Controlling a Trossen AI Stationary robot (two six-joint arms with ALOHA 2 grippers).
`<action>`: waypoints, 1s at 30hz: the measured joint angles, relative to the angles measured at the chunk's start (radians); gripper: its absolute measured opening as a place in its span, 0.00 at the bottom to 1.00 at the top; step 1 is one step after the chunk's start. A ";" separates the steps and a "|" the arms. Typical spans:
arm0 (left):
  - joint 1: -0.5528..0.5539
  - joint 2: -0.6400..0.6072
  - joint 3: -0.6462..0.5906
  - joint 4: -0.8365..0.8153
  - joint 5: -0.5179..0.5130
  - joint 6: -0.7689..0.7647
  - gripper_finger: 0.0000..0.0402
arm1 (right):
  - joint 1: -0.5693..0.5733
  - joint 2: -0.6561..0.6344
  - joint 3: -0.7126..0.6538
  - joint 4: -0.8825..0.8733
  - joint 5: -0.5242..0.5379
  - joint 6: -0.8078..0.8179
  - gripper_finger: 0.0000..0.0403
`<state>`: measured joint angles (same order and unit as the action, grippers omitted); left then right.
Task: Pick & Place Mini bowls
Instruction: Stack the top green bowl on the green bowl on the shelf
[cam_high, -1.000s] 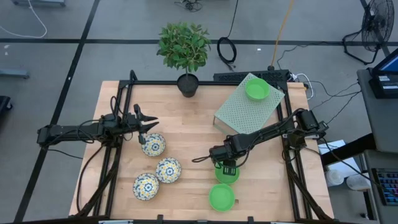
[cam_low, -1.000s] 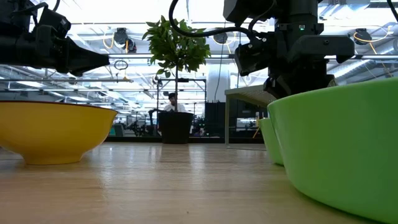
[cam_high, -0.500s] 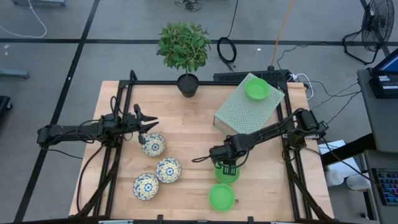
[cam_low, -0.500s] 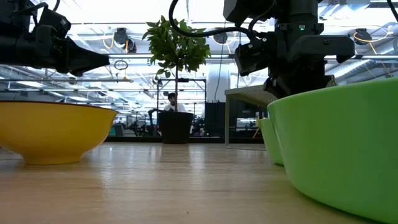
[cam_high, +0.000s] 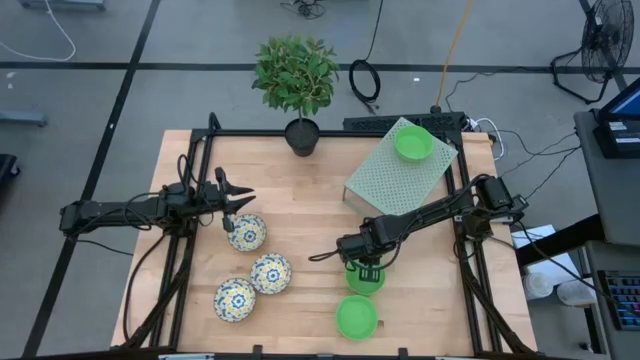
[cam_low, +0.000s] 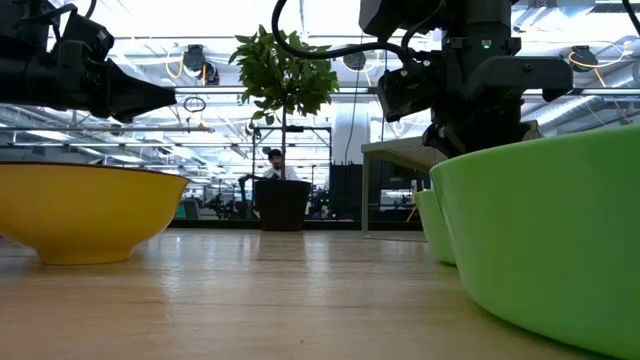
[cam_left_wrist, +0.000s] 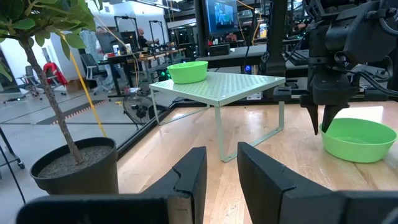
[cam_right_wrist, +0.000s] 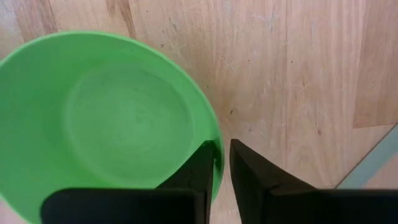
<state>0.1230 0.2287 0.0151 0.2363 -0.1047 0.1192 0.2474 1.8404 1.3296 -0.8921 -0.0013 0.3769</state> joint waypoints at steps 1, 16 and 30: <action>0.000 0.000 0.000 0.000 0.000 0.000 0.23 | 0.000 0.000 0.000 0.000 0.000 0.000 0.08; 0.000 0.000 0.000 0.000 0.000 0.000 0.23 | 0.000 -0.002 0.001 0.000 -0.002 -0.034 0.01; 0.000 0.000 0.000 0.000 0.000 0.000 0.23 | 0.000 -0.002 0.001 0.001 0.000 -0.049 0.00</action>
<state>0.1226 0.2289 0.0151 0.2363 -0.1049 0.1192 0.2478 1.8389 1.3304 -0.8915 -0.0013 0.3279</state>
